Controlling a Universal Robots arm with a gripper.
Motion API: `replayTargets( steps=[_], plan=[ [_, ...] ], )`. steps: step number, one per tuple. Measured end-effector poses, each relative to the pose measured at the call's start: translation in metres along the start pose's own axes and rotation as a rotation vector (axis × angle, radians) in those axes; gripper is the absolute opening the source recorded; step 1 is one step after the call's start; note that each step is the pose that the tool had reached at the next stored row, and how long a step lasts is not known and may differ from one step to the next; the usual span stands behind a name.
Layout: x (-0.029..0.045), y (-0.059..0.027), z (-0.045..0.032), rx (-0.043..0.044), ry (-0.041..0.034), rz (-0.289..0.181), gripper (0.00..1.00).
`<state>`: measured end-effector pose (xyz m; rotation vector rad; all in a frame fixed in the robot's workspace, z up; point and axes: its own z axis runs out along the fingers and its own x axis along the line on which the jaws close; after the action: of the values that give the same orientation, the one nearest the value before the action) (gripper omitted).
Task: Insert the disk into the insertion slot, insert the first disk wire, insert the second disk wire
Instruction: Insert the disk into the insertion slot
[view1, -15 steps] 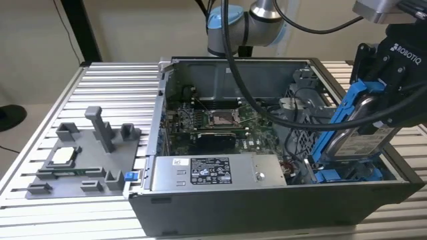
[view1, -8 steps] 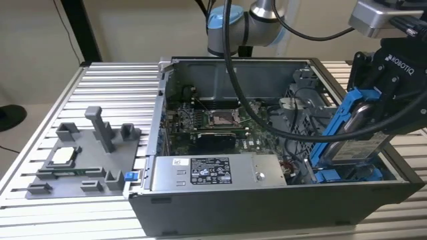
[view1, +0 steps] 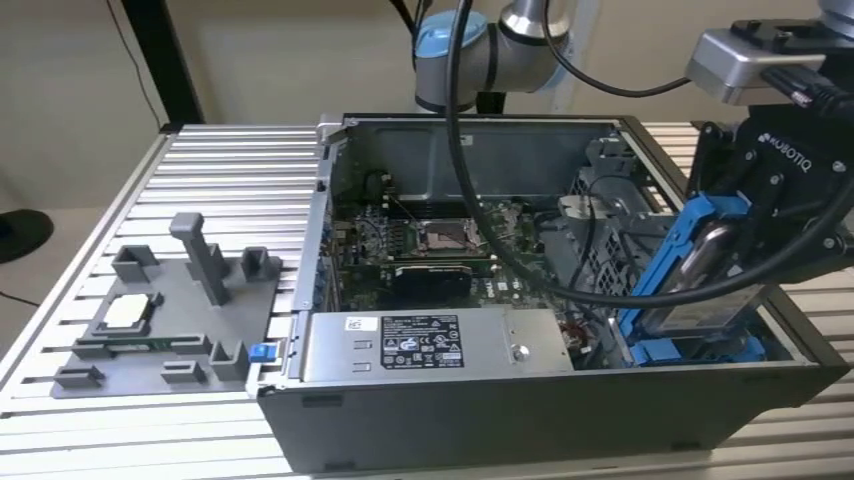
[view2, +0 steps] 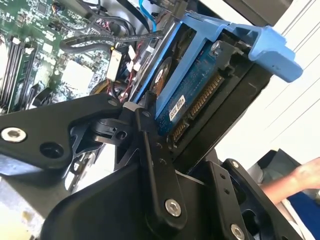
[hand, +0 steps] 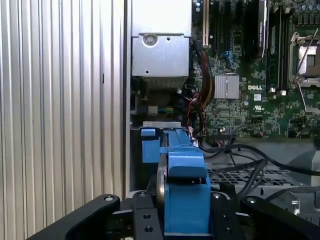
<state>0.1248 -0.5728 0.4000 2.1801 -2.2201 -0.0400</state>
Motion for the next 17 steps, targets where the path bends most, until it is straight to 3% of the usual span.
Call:
replayTargets(
  steps=[5, 8, 9, 12, 17],
  plan=[
    [-0.0001, -0.0005, 0.0091, 0.0, 0.0, 0.0, 0.0],
    [-0.0001, -0.0007, 0.0108, 0.0001, 0.0003, 0.0, 0.0],
    [-0.0001, -0.0006, 0.0109, 0.0001, 0.0003, 0.0, 1.0],
    [0.0, -0.0006, 0.0099, -0.0005, 0.0001, 0.0, 1.0],
    [0.0, -0.0001, -0.0017, -0.004, 0.0002, 0.0, 1.0]
  ],
)
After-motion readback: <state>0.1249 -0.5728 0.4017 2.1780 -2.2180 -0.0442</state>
